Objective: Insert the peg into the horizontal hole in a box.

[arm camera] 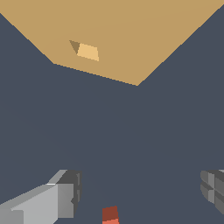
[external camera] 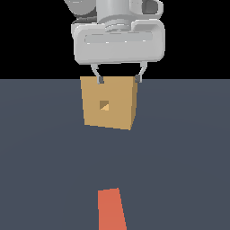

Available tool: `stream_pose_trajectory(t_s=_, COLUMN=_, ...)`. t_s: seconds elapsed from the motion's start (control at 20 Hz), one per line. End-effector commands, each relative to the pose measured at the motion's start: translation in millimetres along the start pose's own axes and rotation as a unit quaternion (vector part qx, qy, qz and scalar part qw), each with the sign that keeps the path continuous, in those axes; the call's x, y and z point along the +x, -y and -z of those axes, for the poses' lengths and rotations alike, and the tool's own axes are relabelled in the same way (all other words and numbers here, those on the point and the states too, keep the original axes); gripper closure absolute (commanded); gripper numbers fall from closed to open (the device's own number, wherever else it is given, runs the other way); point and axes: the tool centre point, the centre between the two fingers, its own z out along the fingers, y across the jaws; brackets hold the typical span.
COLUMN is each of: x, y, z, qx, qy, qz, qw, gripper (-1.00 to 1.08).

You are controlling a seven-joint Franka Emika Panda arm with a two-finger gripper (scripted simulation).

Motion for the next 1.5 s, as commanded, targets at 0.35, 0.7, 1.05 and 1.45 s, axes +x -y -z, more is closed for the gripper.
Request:
stream_pose_trajectory(t_s=0.35, x=-15, y=2, z=-6, qx=0.001, qy=0.0, qz=0.004, qw=1.0, gripper=-0.92)
stream_pose_trajectory(t_s=0.7, x=-58, y=6, z=-23, qx=0.004, qy=0.002, qz=0.015, qw=0.9999, gripper=-0.92)
stream_pose_trajectory(t_s=1.05, x=-130, y=9, z=-50, qx=0.008, qy=0.004, qz=0.034, qw=0.9994, gripper=-0.92)
stream_pose_trajectory(t_s=1.45, x=-218, y=9, z=-83, qx=0.014, qy=0.007, qz=0.057, qw=0.9983, gripper=-0.92)
